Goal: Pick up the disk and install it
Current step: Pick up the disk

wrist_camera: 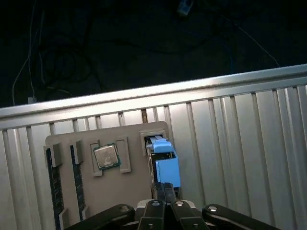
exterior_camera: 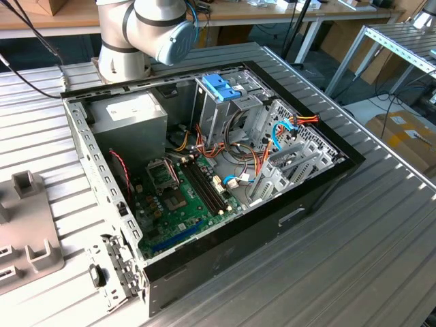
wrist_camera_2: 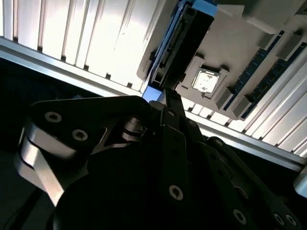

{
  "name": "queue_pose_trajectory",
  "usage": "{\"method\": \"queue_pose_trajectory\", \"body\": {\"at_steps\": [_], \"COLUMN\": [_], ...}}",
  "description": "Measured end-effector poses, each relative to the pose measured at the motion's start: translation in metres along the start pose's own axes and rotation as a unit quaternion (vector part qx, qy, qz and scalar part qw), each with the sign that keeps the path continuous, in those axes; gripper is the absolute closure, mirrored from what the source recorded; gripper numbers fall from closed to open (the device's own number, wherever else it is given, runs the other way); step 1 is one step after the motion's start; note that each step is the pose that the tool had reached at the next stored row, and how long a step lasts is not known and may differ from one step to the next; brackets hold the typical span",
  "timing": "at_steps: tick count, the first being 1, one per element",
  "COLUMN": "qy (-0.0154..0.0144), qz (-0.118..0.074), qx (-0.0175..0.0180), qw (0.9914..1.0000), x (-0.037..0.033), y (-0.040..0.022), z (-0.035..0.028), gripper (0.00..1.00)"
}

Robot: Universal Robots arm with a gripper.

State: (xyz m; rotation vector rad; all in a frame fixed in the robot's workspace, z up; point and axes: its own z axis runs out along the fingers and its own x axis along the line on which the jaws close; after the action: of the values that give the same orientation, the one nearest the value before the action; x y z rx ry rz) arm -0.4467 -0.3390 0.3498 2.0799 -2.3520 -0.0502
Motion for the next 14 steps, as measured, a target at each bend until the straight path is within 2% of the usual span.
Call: {"method": "queue_pose_trajectory", "body": {"at_steps": [1, 3, 9, 14], "qy": [0.0003, 0.0004, 0.0005, 0.0005], "qz": [-0.011, -0.019, -0.019, -0.019], "qx": [-0.0001, -0.0002, -0.0001, -0.0002], "qw": [0.99994, 0.99983, 0.99982, 0.99982], "x": [0.0000, 0.0000, -0.0002, -0.0009], "y": [0.0000, 0.0000, -0.0004, -0.0075], "z": [0.0000, 0.0000, 0.0000, 0.0000], "gripper": [0.89, 0.89, 0.89, 0.89]}}
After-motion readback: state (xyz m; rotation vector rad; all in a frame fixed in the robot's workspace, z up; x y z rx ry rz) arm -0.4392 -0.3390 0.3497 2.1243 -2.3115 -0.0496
